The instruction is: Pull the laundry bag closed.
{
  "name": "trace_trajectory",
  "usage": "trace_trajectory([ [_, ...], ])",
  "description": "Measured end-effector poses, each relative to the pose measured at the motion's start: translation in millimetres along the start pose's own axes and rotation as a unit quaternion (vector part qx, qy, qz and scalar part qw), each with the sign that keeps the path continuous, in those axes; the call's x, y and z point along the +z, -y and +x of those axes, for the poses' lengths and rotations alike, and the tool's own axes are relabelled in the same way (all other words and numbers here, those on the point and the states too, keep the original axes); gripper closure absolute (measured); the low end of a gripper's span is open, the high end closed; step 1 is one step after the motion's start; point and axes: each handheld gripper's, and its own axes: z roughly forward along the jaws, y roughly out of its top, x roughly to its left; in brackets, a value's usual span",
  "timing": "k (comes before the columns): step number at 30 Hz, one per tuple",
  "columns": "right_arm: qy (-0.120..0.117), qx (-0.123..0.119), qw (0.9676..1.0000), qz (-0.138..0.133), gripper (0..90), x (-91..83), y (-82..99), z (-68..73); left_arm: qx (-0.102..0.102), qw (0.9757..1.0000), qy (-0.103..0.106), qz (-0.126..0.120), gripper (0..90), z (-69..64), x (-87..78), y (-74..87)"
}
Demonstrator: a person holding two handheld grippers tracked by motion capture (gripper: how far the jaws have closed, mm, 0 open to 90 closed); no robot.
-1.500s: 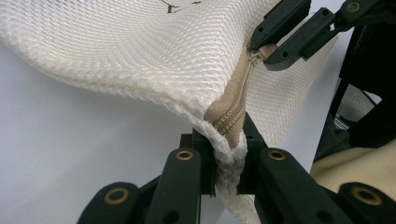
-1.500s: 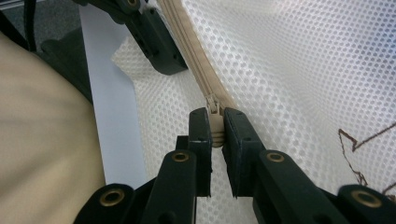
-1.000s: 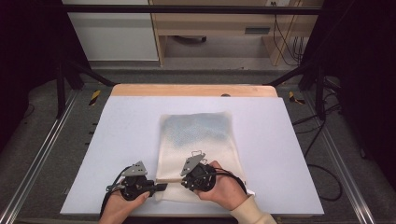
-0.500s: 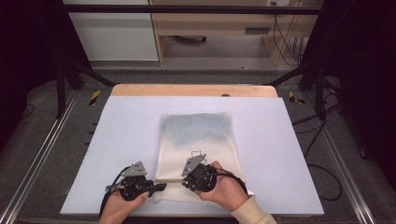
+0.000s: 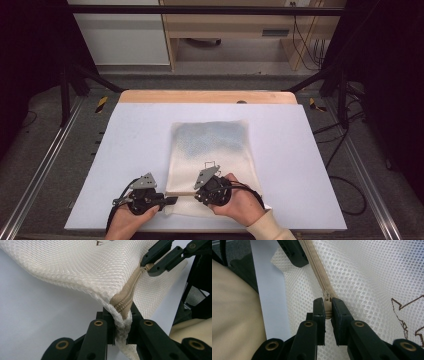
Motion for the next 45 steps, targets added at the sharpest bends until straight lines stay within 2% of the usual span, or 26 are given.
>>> trace_trajectory([
  [20,0.002,-0.001,1.0,-0.003,82.1,0.2,0.4,0.4,-0.003,1.0,0.001,0.001,81.8,1.0,0.1,0.2],
  [45,0.004,-0.004,1.0,-0.003,82.1,-1.9,0.5,-0.1,0.003,1.0,0.002,0.001,81.8,-0.5,0.5,-0.3],
])
